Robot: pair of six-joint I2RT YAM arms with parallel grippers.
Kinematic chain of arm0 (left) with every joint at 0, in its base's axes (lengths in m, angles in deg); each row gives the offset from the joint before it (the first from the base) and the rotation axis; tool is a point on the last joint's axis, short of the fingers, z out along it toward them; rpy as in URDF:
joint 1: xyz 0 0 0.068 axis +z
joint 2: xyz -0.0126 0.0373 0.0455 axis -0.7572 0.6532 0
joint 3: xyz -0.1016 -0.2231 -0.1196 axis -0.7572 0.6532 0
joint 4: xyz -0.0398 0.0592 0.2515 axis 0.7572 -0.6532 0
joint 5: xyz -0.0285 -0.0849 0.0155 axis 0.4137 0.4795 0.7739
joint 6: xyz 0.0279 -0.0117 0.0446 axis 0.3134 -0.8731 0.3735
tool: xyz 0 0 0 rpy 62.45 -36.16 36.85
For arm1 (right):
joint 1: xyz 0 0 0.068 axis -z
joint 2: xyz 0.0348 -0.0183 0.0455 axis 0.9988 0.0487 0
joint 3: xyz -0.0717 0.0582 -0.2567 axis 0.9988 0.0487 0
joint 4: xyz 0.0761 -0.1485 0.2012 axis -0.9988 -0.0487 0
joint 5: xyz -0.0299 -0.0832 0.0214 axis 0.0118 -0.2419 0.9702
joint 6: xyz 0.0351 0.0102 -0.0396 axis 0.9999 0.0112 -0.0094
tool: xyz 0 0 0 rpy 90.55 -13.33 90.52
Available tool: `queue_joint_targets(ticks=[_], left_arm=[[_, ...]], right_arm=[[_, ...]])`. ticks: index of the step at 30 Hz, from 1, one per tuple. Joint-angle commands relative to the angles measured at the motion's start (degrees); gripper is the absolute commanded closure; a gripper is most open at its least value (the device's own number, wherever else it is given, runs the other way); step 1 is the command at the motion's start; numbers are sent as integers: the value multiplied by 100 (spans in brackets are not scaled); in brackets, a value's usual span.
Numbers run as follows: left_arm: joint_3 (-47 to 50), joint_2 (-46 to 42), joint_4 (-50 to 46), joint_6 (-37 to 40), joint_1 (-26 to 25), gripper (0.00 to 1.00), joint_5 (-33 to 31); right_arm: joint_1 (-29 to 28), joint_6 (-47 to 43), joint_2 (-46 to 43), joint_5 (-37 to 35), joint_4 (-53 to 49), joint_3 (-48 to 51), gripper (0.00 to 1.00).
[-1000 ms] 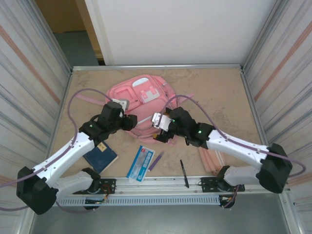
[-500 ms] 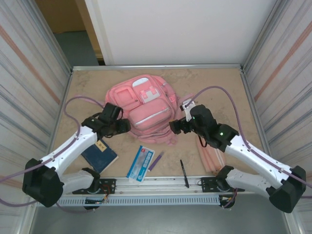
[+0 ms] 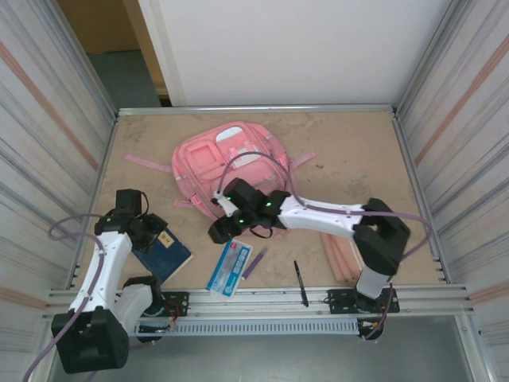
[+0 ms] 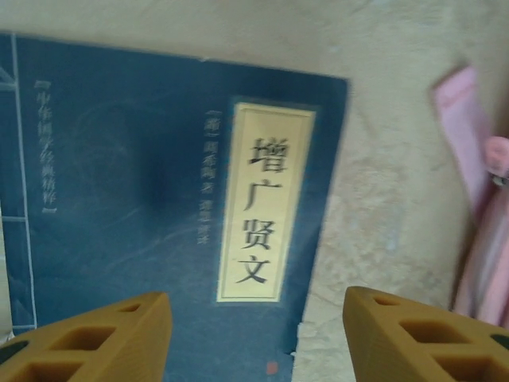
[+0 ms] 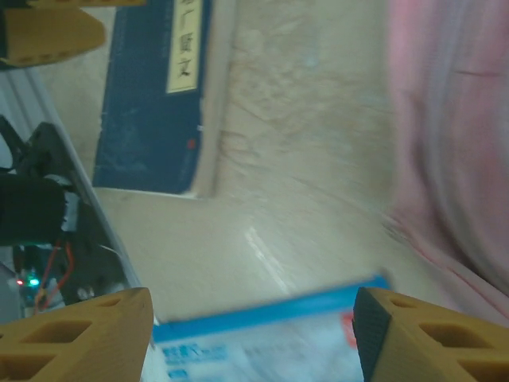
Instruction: Pack the student bag
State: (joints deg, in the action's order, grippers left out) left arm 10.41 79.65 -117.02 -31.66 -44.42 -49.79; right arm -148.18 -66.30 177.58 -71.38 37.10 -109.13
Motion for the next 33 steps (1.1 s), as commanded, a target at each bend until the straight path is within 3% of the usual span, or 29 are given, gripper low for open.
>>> queue_joint_targets(ticks=[1, 7, 14, 19, 25, 30, 33], left_arm=[[284, 181, 132, -215, 48, 43, 333], [630, 834, 914, 25, -86, 41, 893], [595, 1870, 2000, -179, -1525, 40, 1196], [-237, 2753, 1724, 232, -2320, 39, 870], [-533, 2613, 1335, 248, -2369, 38, 566], [-663, 2165, 961, 302, -2369, 37, 506], [-698, 1837, 681, 264, -2361, 35, 230]], right_arm=[[-121, 420, 305, 39, -57, -470, 32], [322, 760, 35, -607, -416, -170, 30], [958, 1032, -529, -924, -622, 340, 27], [1426, 1105, -730, -1206, -968, 390, 26], [2238, 2352, -771, -764, -1082, 482, 32], [2332, 4080, -484, -600, -518, 616, 45], [2315, 4702, -151, -506, -211, 509, 47]])
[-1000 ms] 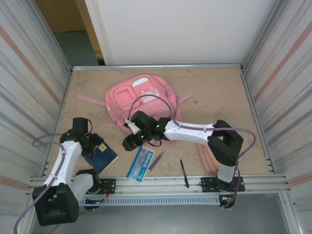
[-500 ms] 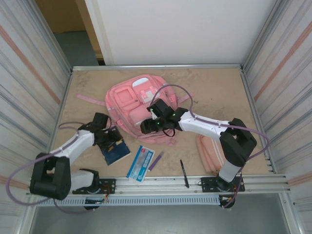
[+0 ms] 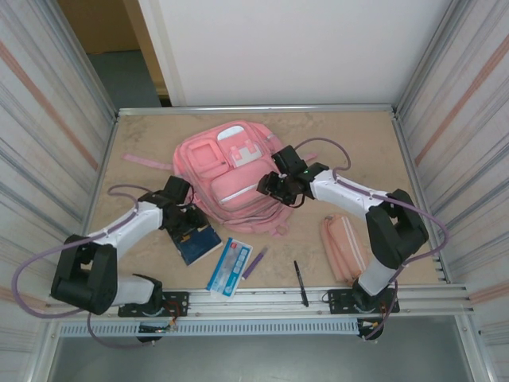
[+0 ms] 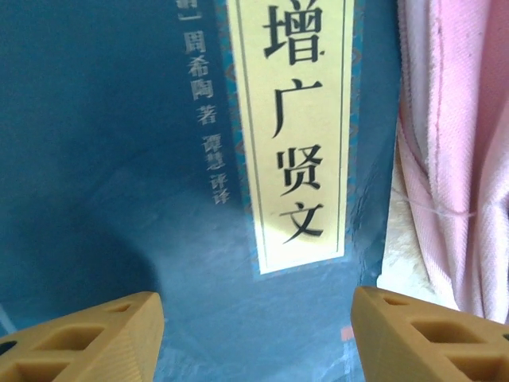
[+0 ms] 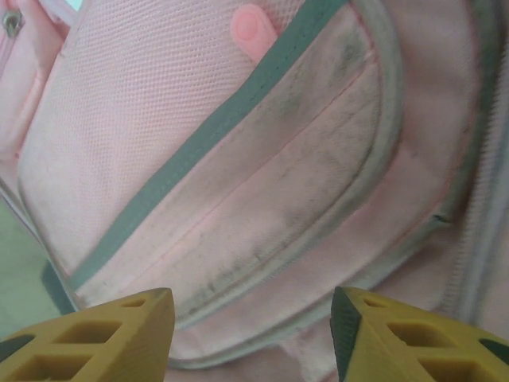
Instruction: Pack the student bag
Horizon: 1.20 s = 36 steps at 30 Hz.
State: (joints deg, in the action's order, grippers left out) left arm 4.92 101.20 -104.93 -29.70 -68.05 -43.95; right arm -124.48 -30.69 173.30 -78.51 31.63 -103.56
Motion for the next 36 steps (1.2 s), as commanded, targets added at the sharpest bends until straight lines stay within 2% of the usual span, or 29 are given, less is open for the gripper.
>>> queue_joint_targets(ticks=[1, 5, 6, 10, 12, 19, 23, 28, 33, 36], left_arm=[[-188, -436, -659, 77, 11, 35, -431], [-163, -805, -901, 25, 22, 33, -547], [-139, -874, -952, -14, 15, 33, -598], [115, -1051, -1190, -458, 51, 30, -824], [331, -1111, -1048, -593, 57, 30, -813], [564, -1106, -887, -473, 79, 28, -786], [704, -1372, -813, -511, 278, 27, -868], [1157, -1452, -259, -391, 669, 26, -375], [1167, -1499, -65, -138, 696, 27, -196], [1046, -1804, 169, -99, 693, 28, 62]], right_arm=[[-64, 1230, 401, 259, 448, -107, 47], [-52, 1382, 825, 343, 682, -291, 50], [-38, 1444, 886, 358, 728, -271, 55], [-82, 1583, 657, 207, 1202, -22, 95], [-130, 1506, 411, 110, 1280, -65, 99], [-183, 1717, -229, -27, 1318, -641, 100], [-220, 1648, -435, -545, 1459, -1009, 100], [-206, 1493, -543, -1127, 1772, -1325, 100], [-260, 1300, -618, -1762, 1883, -1361, 100], [-330, 1406, -680, -2030, 2070, -986, 100]])
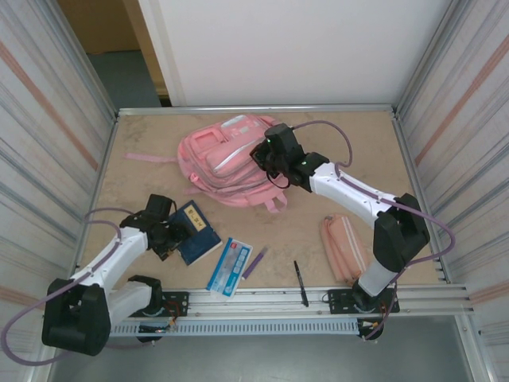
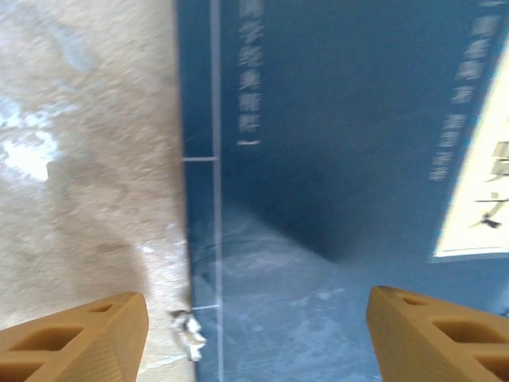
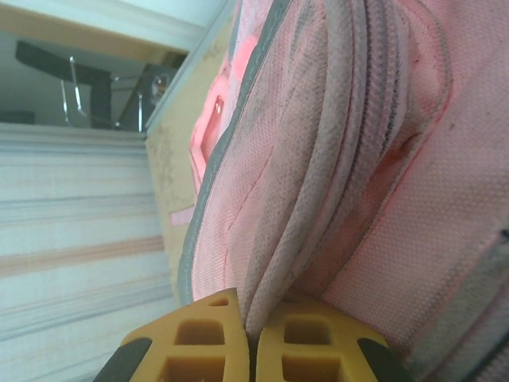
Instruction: Pack the student bag
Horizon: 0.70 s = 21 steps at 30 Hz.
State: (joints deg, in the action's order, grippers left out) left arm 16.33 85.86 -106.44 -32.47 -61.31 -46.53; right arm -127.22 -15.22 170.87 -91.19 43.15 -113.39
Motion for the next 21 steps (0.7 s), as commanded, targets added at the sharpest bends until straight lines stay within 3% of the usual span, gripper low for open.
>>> queue_joint_targets(ticks=[1, 6, 11, 15, 21], left_arm=[[-138, -361, 495, 180, 21, 29, 491], [-466, -132, 1528, 102, -108, 32, 1044], [-1346, 1194, 1836, 556, -518, 32, 973], [-1850, 2149, 2178, 611, -526, 33, 1142], [-3184, 3350, 2096, 890, -520, 33, 815]], right_arm=[[-76, -82, -453, -858, 981, 184, 100], [-75, 167, -462, -917, 807, 577, 100], [12, 105, -555, -771, 716, 397, 100], [17, 21, -696, -942, 582, 145, 100], [-42, -221, -986, -1512, 395, -9, 100]])
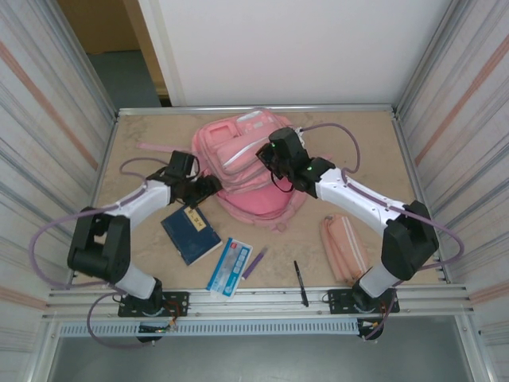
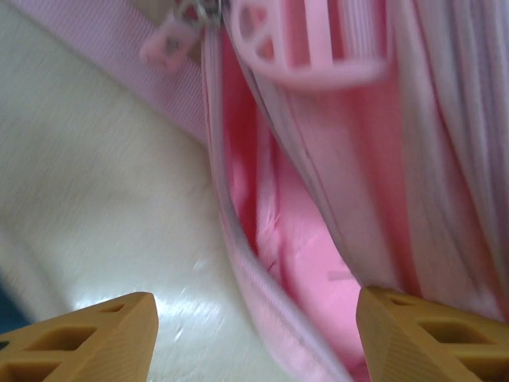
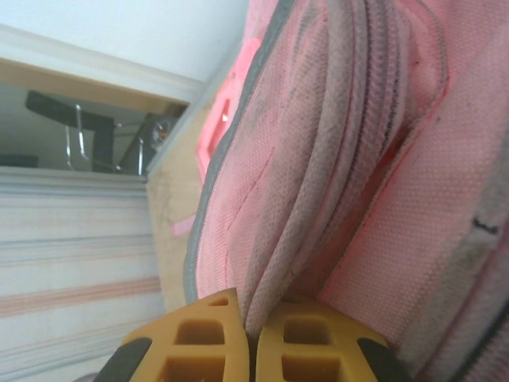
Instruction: Pack the student bag
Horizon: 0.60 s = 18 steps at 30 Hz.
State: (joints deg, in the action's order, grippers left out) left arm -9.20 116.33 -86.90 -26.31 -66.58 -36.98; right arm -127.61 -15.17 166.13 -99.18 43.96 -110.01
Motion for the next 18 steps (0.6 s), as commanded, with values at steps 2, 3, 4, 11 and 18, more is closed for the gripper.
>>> queue_joint_targets(ticks=[2, 3, 4, 11, 18], left_arm=[[-1108, 659, 81, 298, 20, 33, -160], [-1368, 824, 67, 301, 21, 33, -136], [-1582, 986, 80, 291, 21, 33, -117], [-1948, 1241, -100, 275, 48, 33, 66], [-492, -173, -1125, 309, 276, 31, -510]], right_arm=[[-27, -245, -590, -873, 304, -287, 100], [-17, -294, -596, -885, 306, -271, 100], [1, -329, -589, -842, 270, -275, 100], [317, -206, -347, -527, 228, 25, 100], [399, 64, 261, 248, 224, 219, 100]])
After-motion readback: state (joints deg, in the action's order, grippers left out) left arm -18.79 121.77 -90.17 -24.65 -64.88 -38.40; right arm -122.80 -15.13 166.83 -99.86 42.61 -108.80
